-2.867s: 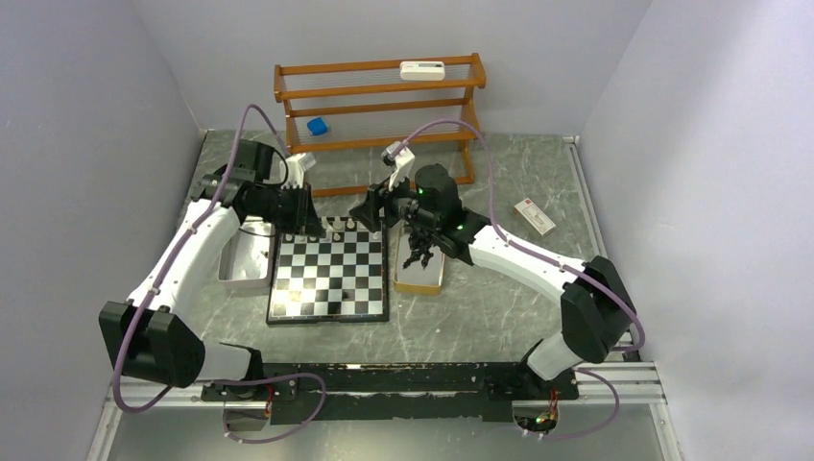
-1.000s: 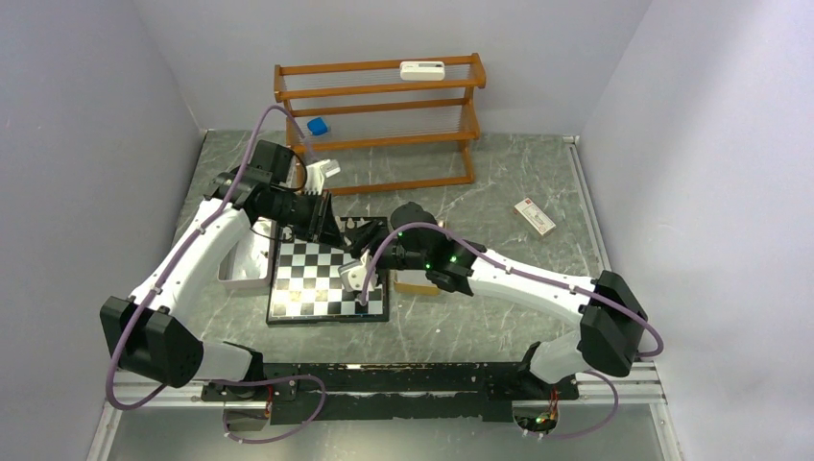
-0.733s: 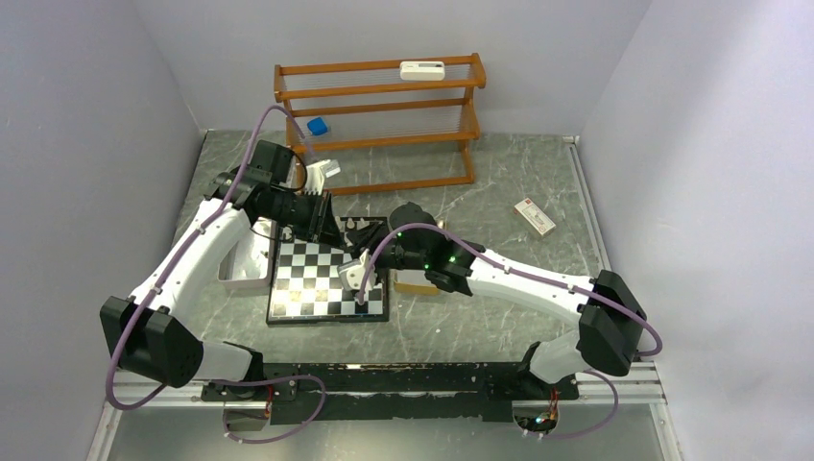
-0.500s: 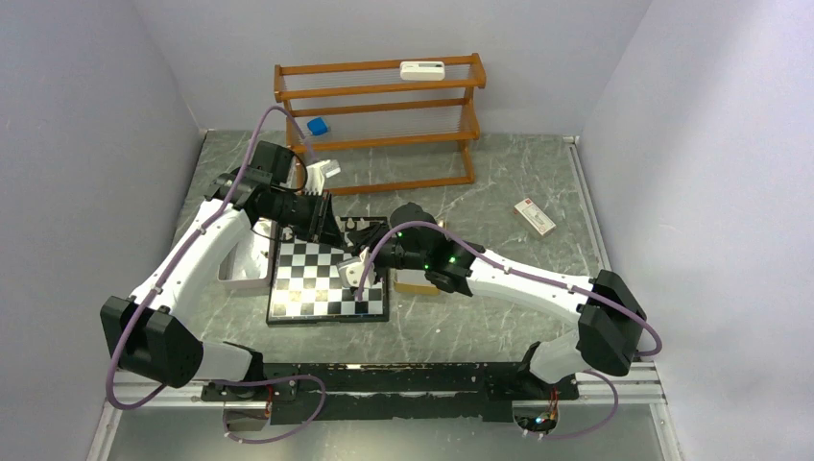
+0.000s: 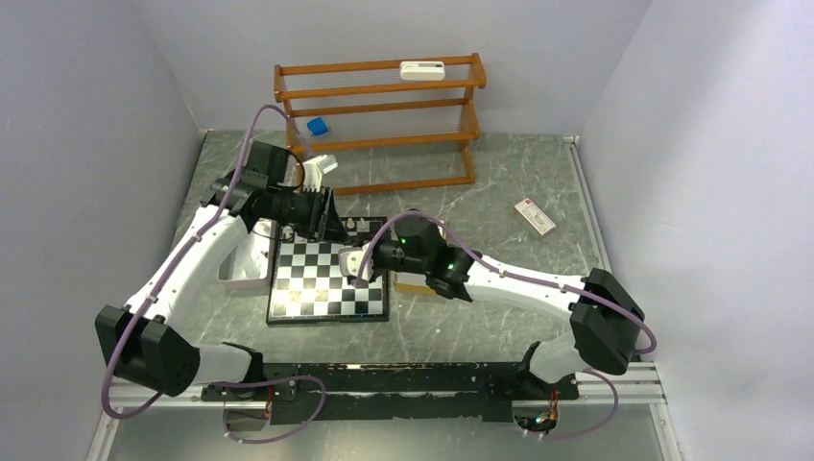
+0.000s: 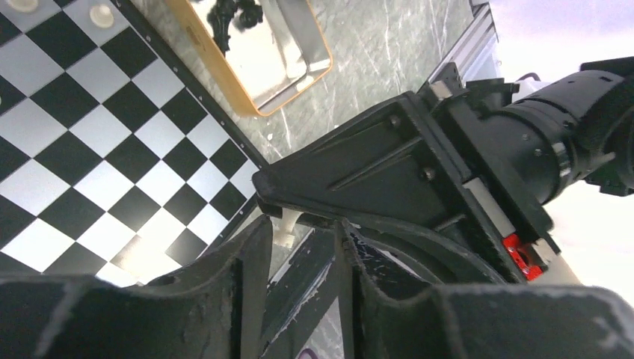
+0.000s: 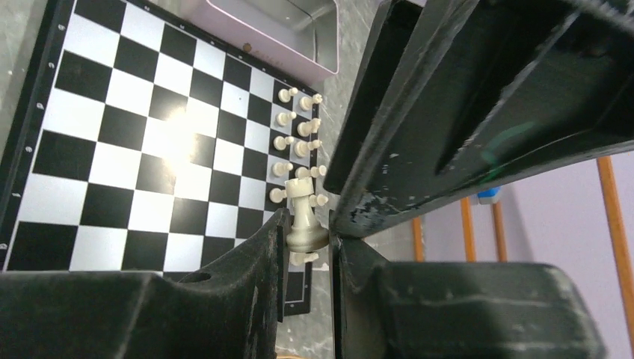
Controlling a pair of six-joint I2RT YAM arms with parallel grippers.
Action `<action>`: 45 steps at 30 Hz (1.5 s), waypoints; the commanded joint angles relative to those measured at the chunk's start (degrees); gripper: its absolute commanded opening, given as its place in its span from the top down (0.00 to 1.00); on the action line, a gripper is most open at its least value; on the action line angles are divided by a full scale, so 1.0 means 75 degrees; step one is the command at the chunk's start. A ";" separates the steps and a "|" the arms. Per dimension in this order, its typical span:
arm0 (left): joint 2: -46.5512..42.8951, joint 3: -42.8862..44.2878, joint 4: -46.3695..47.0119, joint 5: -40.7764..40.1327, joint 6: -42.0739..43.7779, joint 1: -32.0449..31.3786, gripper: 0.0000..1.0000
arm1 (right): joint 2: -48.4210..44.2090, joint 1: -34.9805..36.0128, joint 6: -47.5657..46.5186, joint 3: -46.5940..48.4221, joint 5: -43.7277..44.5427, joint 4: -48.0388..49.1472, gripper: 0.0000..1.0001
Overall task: Set up the chess pieces on the board
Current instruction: Place the chess piece on the chessboard.
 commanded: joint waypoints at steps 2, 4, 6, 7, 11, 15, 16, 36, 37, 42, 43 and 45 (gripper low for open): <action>-0.0505 0.0135 0.0628 -0.0240 -0.0213 -0.0073 0.54 | 0.0052 0.0006 0.1144 -0.0160 -0.0177 0.0974 0.95; -0.0659 0.0146 0.0751 -0.0511 -0.0265 -0.0073 0.51 | 0.0030 -0.0044 0.1612 -0.0243 -0.0115 0.1353 0.95; -0.0811 0.0126 0.0927 -0.0753 -0.0336 -0.0073 0.49 | -0.0003 -0.0169 0.2421 -0.0346 -0.0118 0.1961 0.94; -0.0862 0.0116 0.0986 -0.0825 -0.0370 -0.0073 0.49 | -0.0021 -0.0231 0.2838 -0.0403 -0.0121 0.2225 0.94; -0.1106 0.0023 0.1277 -0.1111 -0.0667 -0.0073 0.47 | -0.0074 -0.0335 0.4219 -0.0697 -0.0070 0.3347 0.93; -0.1382 -0.0138 0.1796 -0.1060 -0.1117 -0.0073 0.42 | -0.0017 -0.0351 0.5176 -0.0843 0.0218 0.3951 0.93; -0.1446 -0.0206 0.1943 -0.1006 -0.1227 -0.0073 0.41 | -0.0028 -0.0352 0.5379 -0.0878 0.0352 0.4099 0.93; -0.1357 -0.0533 0.2412 -0.0421 -0.1787 -0.0073 0.58 | -0.0127 -0.0355 0.6588 -0.1095 0.1141 0.4877 0.91; -0.1366 -0.0523 0.2385 -0.0418 -0.1788 -0.0073 0.58 | -0.0119 -0.0354 0.6631 -0.1080 0.1204 0.4838 0.91; -0.1392 -0.0493 0.2309 -0.0440 -0.1761 -0.0073 0.67 | -0.0078 -0.0361 0.6654 -0.1065 0.1251 0.4773 0.91; -0.1388 -0.0479 0.2321 -0.0435 -0.1779 -0.0073 0.71 | -0.0075 -0.0355 0.6670 -0.1065 0.1275 0.4755 0.91; -0.1354 -0.0428 0.2315 -0.0487 -0.1791 -0.0073 0.77 | -0.0083 -0.0356 0.6690 -0.1086 0.1305 0.4744 0.90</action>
